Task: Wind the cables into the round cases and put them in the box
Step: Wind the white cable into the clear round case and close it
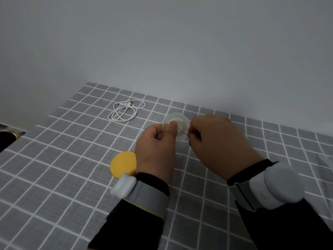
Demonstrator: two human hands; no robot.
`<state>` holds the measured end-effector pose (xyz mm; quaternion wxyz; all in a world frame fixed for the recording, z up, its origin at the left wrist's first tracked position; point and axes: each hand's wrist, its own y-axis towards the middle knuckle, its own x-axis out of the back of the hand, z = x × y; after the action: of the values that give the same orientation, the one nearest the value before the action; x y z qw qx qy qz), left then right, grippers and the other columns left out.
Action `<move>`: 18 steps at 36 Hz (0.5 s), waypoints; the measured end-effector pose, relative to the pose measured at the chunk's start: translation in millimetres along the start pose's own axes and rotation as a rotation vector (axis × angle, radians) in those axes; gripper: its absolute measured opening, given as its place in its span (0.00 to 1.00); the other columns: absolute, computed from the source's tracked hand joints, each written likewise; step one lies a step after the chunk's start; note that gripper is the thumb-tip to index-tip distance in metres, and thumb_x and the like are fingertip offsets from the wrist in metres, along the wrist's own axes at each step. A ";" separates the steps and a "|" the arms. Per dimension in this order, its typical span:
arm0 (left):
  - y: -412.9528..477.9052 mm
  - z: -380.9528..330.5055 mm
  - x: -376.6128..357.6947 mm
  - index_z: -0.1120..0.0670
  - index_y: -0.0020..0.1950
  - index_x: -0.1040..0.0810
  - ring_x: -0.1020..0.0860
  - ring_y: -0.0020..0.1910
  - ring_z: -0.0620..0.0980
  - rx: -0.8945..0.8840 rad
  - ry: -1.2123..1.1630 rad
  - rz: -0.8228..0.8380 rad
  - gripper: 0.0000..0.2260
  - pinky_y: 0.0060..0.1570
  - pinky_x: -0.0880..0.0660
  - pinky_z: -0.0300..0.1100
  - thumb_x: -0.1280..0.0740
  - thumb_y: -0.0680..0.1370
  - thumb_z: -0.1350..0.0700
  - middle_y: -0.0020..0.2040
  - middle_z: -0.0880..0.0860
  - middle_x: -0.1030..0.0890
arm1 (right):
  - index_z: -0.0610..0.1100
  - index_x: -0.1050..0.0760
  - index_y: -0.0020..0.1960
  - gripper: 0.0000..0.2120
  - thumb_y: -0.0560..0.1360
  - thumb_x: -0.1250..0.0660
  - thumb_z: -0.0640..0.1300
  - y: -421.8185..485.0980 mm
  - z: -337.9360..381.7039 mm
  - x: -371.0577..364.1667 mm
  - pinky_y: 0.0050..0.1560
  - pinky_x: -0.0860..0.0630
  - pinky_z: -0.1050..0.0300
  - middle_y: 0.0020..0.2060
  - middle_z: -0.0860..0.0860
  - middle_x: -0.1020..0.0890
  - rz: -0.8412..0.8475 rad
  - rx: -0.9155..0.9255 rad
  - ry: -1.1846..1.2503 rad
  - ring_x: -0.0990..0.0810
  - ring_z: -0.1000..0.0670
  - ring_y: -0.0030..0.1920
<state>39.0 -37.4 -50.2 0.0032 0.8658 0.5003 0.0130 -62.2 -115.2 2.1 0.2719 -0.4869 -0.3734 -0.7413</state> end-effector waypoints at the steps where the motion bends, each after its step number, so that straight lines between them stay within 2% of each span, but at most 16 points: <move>1: 0.4 0.2 0.5 0.53 0.43 0.18 0.23 0.34 0.46 0.004 -0.006 -0.009 0.09 0.38 0.24 0.45 0.29 0.77 0.48 0.39 0.59 0.17 | 0.46 0.25 0.42 0.06 0.77 0.37 0.45 -0.5 3.6 0.6 0.39 0.24 0.50 0.36 0.50 0.24 0.013 0.014 -0.004 0.24 0.47 0.36; 5: 1.6 0.8 0.7 0.52 0.40 0.20 0.26 0.32 0.46 -0.001 -0.011 -0.034 0.09 0.37 0.26 0.45 0.28 0.76 0.49 0.35 0.56 0.19 | 0.49 0.25 0.48 0.05 0.78 0.38 0.49 -4.3 13.2 3.4 0.41 0.27 0.54 0.41 0.51 0.24 0.080 0.022 -0.065 0.22 0.47 0.41; 9: 2.4 0.6 0.9 0.52 0.40 0.20 0.26 0.32 0.45 -0.014 0.001 -0.013 0.09 0.35 0.26 0.42 0.28 0.76 0.49 0.37 0.61 0.18 | 0.50 0.24 0.53 0.08 0.78 0.40 0.49 -4.6 15.6 7.4 0.43 0.28 0.55 0.48 0.52 0.22 0.110 0.020 -0.114 0.21 0.47 0.46; 15: 4.0 1.7 0.7 0.48 0.37 0.21 0.25 0.33 0.44 -0.049 0.052 0.046 0.08 0.36 0.26 0.41 0.27 0.75 0.49 0.38 0.58 0.17 | 0.49 0.23 0.51 0.12 0.80 0.43 0.51 -3.8 8.2 11.0 0.46 0.23 0.51 0.44 0.53 0.24 0.116 0.037 -0.098 0.24 0.50 0.43; 18: 4.1 1.9 1.4 0.46 0.37 0.21 0.22 0.35 0.44 -0.069 0.056 0.069 0.08 0.38 0.25 0.39 0.27 0.75 0.49 0.38 0.54 0.16 | 0.49 0.21 0.49 0.11 0.79 0.40 0.51 -3.2 2.1 9.1 0.44 0.26 0.54 0.43 0.53 0.23 0.070 0.064 -0.068 0.24 0.50 0.45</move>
<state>43.3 -38.3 -52.0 0.0188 0.8813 0.4691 0.0543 -67.0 -112.0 10.1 0.3002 -0.5154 -0.3889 -0.7021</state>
